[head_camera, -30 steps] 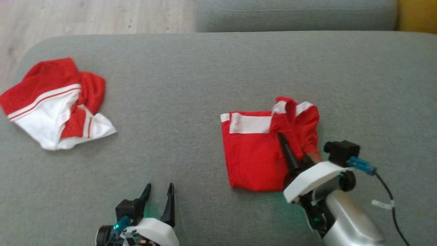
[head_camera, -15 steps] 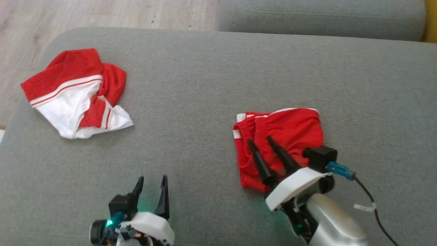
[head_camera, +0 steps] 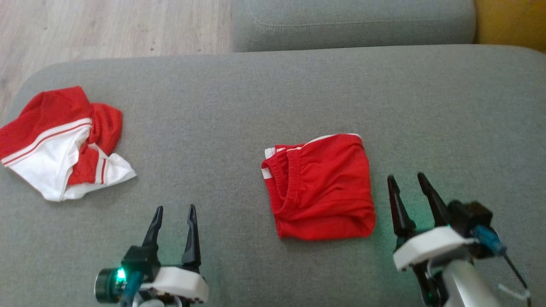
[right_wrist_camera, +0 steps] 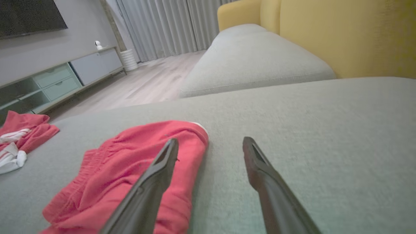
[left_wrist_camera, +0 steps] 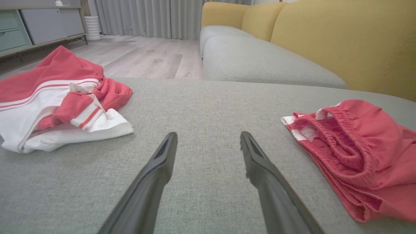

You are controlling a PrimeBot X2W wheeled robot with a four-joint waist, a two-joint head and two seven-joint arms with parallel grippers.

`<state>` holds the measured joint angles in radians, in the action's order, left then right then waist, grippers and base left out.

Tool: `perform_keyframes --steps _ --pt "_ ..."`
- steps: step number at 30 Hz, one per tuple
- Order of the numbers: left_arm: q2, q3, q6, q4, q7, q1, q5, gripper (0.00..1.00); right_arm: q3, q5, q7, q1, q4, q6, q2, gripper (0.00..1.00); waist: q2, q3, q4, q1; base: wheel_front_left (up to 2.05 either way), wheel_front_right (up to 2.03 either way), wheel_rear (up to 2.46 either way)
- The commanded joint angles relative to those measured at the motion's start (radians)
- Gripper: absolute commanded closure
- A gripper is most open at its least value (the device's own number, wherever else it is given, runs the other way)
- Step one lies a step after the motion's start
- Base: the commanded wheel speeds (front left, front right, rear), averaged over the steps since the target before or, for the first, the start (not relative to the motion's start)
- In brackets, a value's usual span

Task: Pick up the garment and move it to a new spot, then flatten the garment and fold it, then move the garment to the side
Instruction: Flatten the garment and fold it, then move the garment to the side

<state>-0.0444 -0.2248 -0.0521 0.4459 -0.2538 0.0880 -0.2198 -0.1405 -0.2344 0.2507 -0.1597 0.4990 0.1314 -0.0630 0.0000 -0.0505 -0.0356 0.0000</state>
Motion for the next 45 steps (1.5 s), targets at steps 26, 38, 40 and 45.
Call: perform_keyframes --steps 26,38,40,45 --pt "-0.006 -0.034 0.022 -0.019 -0.008 -0.007 -0.001 0.00 -0.056 0.041 0.011 -0.191 0.213 -0.001 0.013 0.00 0.0000 -0.069 -0.069 0.0000 0.00 0.00 0.00" --pt "-0.006 -0.033 0.020 -0.012 -0.008 -0.005 -0.007 0.00 0.047 0.082 0.011 -0.235 0.349 -0.001 0.013 1.00 0.0000 -0.075 -0.061 0.0000 0.00 0.00 0.00" --pt "-0.006 -0.031 0.024 -0.018 -0.008 -0.003 -0.003 0.00 0.075 0.086 0.011 -0.225 0.321 -0.001 0.013 1.00 0.0000 -0.068 -0.019 0.0000 0.00 0.00 0.00" --pt "-0.006 -0.033 0.033 -0.036 -0.008 0.010 -0.007 0.00 0.063 0.083 0.011 -0.224 0.278 -0.001 0.013 1.00 0.0000 -0.067 0.152 0.0000 0.00 0.00 0.00"
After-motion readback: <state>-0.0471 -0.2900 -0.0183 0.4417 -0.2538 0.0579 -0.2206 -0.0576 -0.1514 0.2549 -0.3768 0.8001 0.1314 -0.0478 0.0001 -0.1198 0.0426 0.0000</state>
